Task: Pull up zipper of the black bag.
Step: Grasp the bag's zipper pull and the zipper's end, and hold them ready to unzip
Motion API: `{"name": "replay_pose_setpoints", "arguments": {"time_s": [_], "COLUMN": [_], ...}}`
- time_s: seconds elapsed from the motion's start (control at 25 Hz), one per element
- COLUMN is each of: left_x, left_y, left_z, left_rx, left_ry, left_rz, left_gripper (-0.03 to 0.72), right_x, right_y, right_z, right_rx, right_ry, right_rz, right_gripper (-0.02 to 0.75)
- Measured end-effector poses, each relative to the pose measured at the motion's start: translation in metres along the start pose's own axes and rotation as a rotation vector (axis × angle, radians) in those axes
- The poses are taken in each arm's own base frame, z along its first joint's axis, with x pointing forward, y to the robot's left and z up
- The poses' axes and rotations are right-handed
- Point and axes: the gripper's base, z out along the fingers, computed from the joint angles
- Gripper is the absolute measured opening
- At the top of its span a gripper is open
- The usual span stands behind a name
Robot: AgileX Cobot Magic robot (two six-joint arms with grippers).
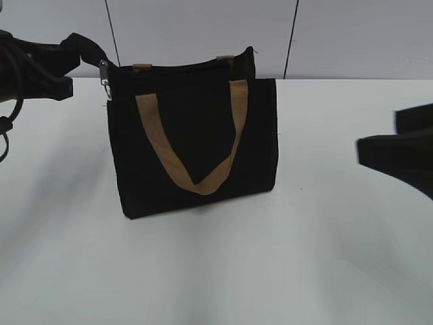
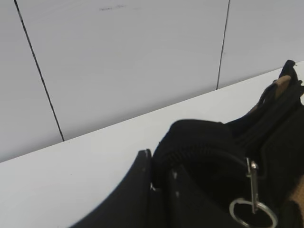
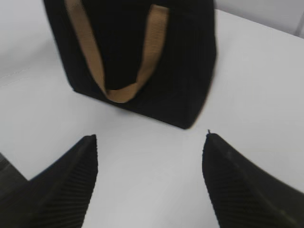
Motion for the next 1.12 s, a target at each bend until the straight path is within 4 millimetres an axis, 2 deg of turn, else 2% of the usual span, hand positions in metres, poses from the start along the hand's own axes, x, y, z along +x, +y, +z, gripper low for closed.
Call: {"name": "replay_pose_setpoints", "arguments": {"time_s": [0.28, 0.52, 0.8, 1.12], "left_x": [-0.001, -0.001, -0.001, -0.001], "left_y": [0.000, 0.000, 0.000, 0.000], "left_z": [0.000, 0.000, 0.000, 0.000], "left_rx": [0.004, 0.004, 0.004, 0.001], "left_ry": [-0.011, -0.013, -0.014, -0.015], "left_rz": [-0.050, -0.060, -0.066, -0.072], "left_gripper": [0.021, 0.021, 0.020, 0.020], "right_x": [-0.041, -0.060, -0.087, -0.100], "right_y": [0.015, 0.028, 0.040, 0.047], "right_z": [0.086, 0.159, 0.218, 0.260], "right_rx": [-0.257, -0.353, -0.401, -0.484], "right_ry": [0.080, 0.146, 0.111, 0.048], "right_rz": [-0.168, -0.209, -0.189, -0.078], "right_gripper": [0.522, 0.522, 0.522, 0.522]}}
